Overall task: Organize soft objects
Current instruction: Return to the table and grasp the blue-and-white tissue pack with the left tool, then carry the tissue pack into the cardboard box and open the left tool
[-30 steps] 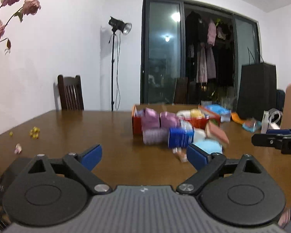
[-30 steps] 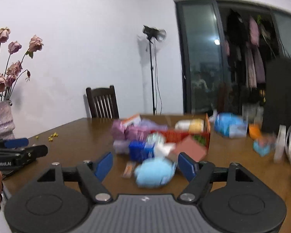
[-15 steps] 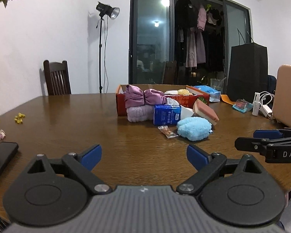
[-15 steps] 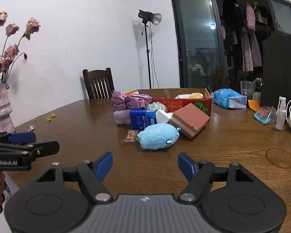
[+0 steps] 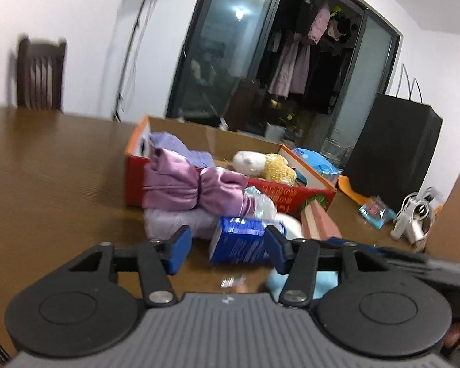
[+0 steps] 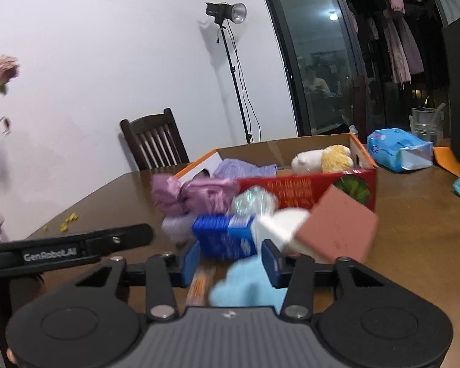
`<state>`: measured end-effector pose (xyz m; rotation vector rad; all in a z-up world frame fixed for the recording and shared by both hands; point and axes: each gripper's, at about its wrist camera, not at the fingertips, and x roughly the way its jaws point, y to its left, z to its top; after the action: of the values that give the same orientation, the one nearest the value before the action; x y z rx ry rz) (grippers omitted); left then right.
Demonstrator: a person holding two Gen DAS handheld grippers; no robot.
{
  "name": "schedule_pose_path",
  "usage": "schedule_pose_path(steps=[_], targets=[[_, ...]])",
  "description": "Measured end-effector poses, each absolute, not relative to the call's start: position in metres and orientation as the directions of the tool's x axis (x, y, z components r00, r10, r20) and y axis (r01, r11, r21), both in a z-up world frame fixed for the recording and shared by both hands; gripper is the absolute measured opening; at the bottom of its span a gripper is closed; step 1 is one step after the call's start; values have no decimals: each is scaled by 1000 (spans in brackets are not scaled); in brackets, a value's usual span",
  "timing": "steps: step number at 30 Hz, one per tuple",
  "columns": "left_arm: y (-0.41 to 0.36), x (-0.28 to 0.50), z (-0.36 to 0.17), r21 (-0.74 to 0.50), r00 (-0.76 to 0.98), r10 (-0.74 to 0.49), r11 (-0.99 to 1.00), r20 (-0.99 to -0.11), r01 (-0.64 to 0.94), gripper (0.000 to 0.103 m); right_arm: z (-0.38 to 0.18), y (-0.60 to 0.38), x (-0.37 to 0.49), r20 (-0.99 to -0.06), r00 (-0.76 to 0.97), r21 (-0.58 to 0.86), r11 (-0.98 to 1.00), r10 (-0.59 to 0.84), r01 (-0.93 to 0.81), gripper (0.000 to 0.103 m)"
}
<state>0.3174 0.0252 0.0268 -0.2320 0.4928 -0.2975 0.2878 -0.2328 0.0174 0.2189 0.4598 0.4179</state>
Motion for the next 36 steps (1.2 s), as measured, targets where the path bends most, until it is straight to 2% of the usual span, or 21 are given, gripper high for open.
schedule_pose_path(steps=[2,6,9,11,15,20,22,27,29,31,36], targets=[[25,339,24,-310,829,-350,923,-436,227,51,14,-229,313,-400,797,342,881,452,-328,39],[26,367,12,-377,777,-426,888,-463,263,28,7,-222,339,-411,790,368,876,455,-313,30],[30,367,6,-403,776,-438,877,-454,260,23,2,-219,343,-409,798,357,882,443,-307,23],[33,362,11,-422,776,-440,872,-452,248,23,2,-220,343,-412,797,348,885,441,-309,17],[36,327,34,-416,815,-436,868,-382,270,23,23,-223,324,-378,801,351,873,464,-339,17],[44,250,44,-454,819,-470,839,-329,299,23,45,-234,251,-312,792,313,844,525,-437,17],[36,219,36,-451,804,-488,835,-341,315,23,41,-240,217,-317,788,296,845,527,-446,17],[21,172,8,-424,760,-501,845,-414,326,23,6,-256,161,-418,740,361,844,527,-397,17],[20,159,3,-408,749,-517,841,-415,355,24,3,-261,144,-409,730,370,831,547,-416,17],[21,151,2,-416,727,-535,832,-431,366,26,2,-266,131,-425,701,383,815,573,-434,22],[22,142,-1,-426,729,-515,842,-451,331,31,0,-274,118,-398,713,414,807,577,-422,22]])
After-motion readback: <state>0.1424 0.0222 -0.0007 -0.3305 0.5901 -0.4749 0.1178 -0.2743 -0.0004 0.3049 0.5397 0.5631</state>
